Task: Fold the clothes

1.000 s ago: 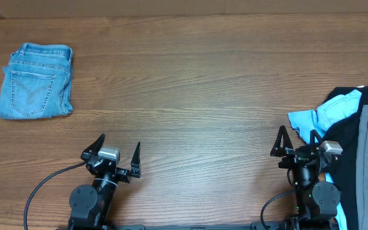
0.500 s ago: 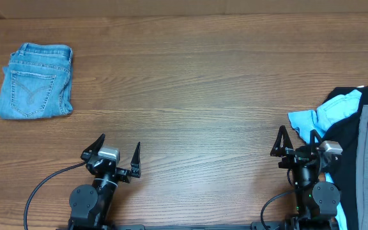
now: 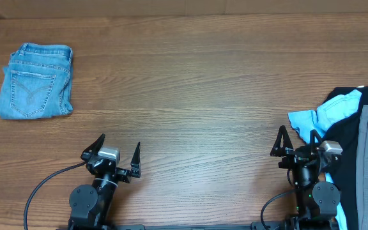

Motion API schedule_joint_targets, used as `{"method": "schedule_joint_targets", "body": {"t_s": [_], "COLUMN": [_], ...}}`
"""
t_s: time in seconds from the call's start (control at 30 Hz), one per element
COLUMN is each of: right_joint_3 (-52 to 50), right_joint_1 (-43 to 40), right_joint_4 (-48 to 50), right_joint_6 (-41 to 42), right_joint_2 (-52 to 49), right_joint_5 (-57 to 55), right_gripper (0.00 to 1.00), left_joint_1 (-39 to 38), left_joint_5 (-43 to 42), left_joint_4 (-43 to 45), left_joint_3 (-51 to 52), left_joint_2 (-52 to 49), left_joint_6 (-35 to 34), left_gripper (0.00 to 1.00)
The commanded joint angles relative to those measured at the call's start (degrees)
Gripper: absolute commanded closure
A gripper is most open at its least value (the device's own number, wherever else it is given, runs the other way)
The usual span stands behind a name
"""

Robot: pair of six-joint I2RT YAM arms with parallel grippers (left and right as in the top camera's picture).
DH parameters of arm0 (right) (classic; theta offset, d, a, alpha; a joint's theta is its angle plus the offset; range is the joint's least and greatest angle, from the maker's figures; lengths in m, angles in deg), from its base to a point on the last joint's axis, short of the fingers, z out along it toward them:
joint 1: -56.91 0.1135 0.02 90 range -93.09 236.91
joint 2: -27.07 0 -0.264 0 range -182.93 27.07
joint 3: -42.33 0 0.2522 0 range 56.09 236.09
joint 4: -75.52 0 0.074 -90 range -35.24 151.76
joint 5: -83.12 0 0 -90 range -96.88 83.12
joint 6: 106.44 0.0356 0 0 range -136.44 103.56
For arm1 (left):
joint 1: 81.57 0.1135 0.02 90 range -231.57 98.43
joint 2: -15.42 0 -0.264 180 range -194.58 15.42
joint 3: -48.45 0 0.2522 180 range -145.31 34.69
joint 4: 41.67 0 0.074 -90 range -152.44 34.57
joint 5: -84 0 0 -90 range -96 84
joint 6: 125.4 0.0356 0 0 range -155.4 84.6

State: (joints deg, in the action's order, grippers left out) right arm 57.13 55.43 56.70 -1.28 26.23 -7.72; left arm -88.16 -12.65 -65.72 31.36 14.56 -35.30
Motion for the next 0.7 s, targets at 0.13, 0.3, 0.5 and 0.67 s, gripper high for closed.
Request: {"method": "schedule_joint_targets", "body": {"t_s": [0.13,0.3,0.5,0.67], "right_joint_3": [-0.6,-0.6,-0.6,-0.6], "right_joint_1": [-0.2,-0.2,-0.2,-0.2], "right_joint_4": [0.4,0.4,0.4,0.4], "right_joint_6": [-0.2,-0.2,-0.2,-0.2], "right_joint_2": [0.6,0.6,0.6,0.6], "right_joint_5": [0.1,0.1,0.1,0.1], "right_gripper": [0.00,0.00,0.00,0.00], "left_joint_1": [0.5,0.5,0.5,0.5], "left_joint_5": [0.2,0.2,0.2,0.2], "left_joint_4": [0.3,0.3,0.6,0.7], "left_joint_3": [0.4,0.4,0.4,0.4], "left_joint_2": [0.2,0.2,0.2,0.2], "left_joint_6": [-0.5,-0.5,-0.5,-0.5], "left_gripper": [0.00,0.00,0.00,0.00]}}
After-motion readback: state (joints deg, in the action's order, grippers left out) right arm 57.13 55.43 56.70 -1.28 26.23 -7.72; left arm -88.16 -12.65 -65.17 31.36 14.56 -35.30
